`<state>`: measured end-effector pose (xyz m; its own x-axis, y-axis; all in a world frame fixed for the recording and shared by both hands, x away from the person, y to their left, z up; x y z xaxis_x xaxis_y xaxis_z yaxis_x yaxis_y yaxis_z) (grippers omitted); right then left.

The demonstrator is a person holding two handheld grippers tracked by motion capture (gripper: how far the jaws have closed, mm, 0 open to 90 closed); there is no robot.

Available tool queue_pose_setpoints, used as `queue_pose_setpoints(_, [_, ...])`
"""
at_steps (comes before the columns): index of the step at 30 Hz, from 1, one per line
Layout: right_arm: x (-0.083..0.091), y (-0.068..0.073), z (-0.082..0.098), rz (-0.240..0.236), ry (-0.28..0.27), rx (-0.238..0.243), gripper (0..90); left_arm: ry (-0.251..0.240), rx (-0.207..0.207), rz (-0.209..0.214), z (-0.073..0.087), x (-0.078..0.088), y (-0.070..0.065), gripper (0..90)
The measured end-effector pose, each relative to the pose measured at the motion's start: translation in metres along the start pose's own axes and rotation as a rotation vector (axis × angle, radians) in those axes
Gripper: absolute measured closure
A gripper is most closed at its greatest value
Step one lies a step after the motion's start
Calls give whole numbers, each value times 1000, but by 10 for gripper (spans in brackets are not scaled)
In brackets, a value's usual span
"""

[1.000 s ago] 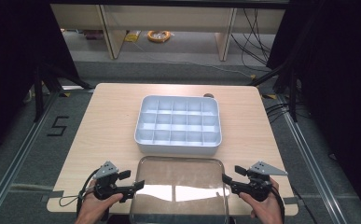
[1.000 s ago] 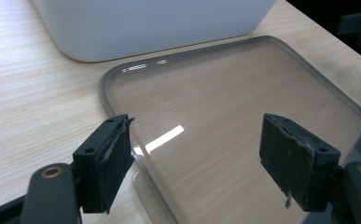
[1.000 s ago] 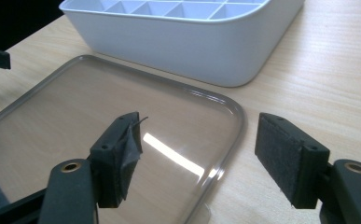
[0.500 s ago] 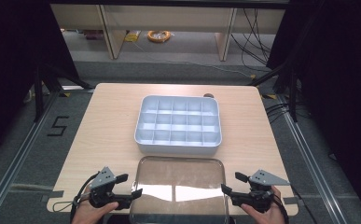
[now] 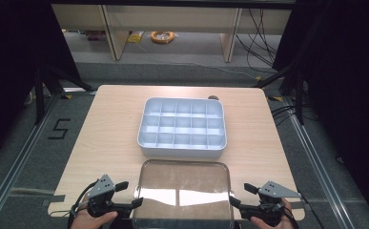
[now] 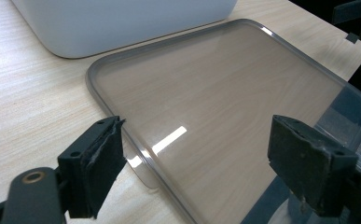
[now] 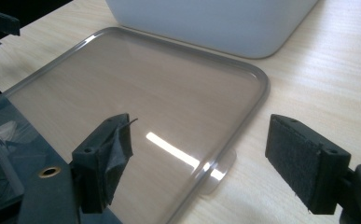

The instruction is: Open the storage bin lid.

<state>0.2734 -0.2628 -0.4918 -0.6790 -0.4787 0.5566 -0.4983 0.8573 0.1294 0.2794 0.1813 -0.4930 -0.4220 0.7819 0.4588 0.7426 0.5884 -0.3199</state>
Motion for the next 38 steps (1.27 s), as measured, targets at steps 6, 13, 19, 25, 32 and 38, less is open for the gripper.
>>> queue_pose_setpoints(6, [4,1,4,0,22,-19,235,-6,7,-3,3,1,-3,181])
queue_pose_setpoints(13, [5,5,8,-4,6,-39,233,13,1,4,6,3,-5,182])
queue_pose_setpoints(19, [4,4,8,13,-7,1,232,14,3,9,7,3,-7,182])
queue_pose_setpoints(25, [3,2,8,20,2,7,232,27,-1,6,8,3,-7,182])
queue_pose_setpoints(32, [2,3,9,9,-3,-2,233,26,3,8,8,2,-8,182])
queue_pose_setpoints(38, [1,4,10,7,9,-28,232,29,3,7,8,1,-8,183])
Point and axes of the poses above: each handheld gripper's, and its own axes: x roughly backward along the jaws, z roughly out of its underside, y roughly to its left, the point moved 2 cm from there along -x, roughly forward along the jaws, and after that the axes turned 9 degrees about z, right-handed, at the moved point
